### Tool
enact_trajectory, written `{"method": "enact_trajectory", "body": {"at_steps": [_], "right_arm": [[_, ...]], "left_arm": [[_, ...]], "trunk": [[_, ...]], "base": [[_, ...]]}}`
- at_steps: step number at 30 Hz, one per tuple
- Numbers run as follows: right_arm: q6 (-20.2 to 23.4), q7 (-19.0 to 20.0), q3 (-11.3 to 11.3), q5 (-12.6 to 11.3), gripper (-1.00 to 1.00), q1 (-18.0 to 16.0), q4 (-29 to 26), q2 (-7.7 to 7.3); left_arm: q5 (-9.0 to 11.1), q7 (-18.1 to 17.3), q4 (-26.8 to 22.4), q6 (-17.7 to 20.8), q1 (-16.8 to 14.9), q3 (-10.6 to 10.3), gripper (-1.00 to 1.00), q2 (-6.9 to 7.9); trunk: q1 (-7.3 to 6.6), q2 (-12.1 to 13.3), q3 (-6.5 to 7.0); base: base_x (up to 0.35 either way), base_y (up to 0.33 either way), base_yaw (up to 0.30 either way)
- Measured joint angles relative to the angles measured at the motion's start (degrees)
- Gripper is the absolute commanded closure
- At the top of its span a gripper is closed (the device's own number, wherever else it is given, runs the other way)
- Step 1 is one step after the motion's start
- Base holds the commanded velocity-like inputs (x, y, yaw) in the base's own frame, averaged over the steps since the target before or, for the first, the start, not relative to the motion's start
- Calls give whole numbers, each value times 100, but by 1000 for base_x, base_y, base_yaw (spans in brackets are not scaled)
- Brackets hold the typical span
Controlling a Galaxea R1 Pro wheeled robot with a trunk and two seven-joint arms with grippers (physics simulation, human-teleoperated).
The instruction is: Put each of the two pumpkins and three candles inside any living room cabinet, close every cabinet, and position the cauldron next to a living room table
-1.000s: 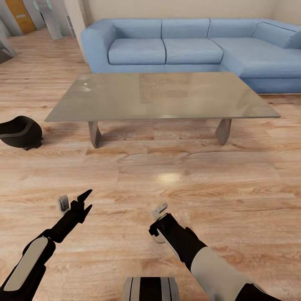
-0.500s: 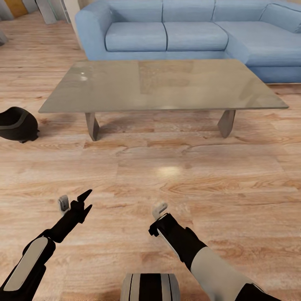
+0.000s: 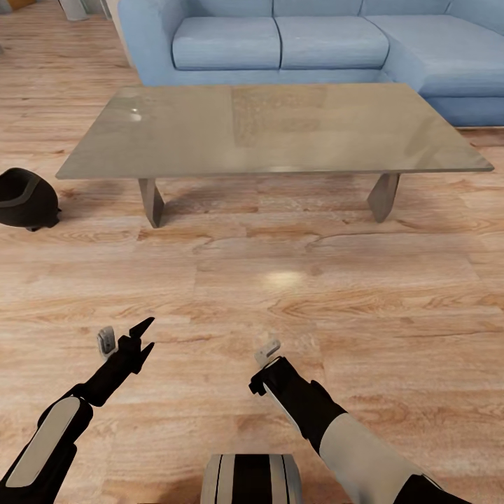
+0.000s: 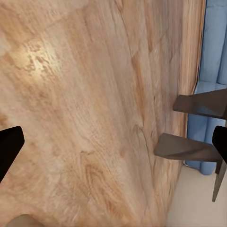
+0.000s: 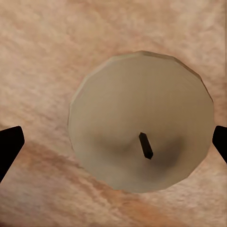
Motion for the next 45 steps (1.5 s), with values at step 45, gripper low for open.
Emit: {"method": "enact_trajectory", "body": {"at_steps": [45], "right_arm": [[-14, 60, 0, -7, -100, 0, -4, 0]], "left_arm": [[0, 0, -3, 0, 0, 0, -100, -64]], "trunk": [[21, -11, -177]], "base": [[25, -14, 0]]}}
